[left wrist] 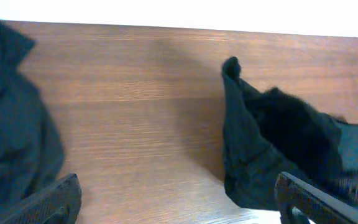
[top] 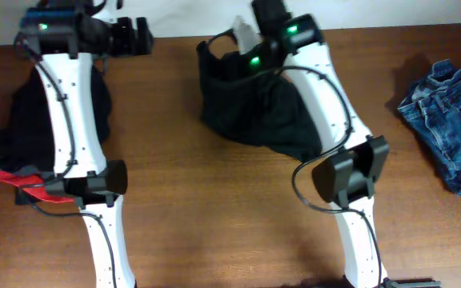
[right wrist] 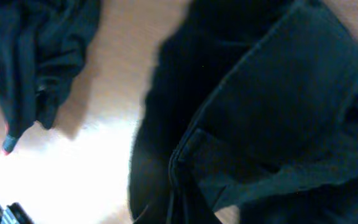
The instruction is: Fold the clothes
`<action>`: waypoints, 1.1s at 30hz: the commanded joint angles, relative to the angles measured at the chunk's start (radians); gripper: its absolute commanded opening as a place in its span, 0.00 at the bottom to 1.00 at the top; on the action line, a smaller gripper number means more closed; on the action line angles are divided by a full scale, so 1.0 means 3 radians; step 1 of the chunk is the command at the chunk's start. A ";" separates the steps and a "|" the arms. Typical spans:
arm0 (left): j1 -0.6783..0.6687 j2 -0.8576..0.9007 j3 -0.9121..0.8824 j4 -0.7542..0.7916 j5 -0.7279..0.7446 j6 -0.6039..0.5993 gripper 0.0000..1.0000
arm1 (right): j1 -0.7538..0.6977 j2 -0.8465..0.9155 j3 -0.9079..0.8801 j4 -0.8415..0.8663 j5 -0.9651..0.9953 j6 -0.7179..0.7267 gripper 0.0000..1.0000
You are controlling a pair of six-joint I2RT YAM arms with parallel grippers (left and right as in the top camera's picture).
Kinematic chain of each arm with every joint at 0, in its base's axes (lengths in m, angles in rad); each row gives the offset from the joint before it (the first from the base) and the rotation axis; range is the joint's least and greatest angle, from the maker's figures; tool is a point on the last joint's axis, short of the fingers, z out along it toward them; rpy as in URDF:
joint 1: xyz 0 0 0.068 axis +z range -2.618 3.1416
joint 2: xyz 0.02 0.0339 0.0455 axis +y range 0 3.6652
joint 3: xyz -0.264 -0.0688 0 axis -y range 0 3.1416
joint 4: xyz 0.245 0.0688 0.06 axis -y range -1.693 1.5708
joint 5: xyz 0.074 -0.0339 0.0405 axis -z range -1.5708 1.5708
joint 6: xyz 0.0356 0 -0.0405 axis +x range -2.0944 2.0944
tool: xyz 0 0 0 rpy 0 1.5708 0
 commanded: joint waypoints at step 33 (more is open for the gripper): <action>0.0406 -0.0178 0.0056 -0.0231 -0.0029 0.0018 0.98 | -0.0810 -0.0158 0.0651 -0.0835 0.0120 0.0117 0.04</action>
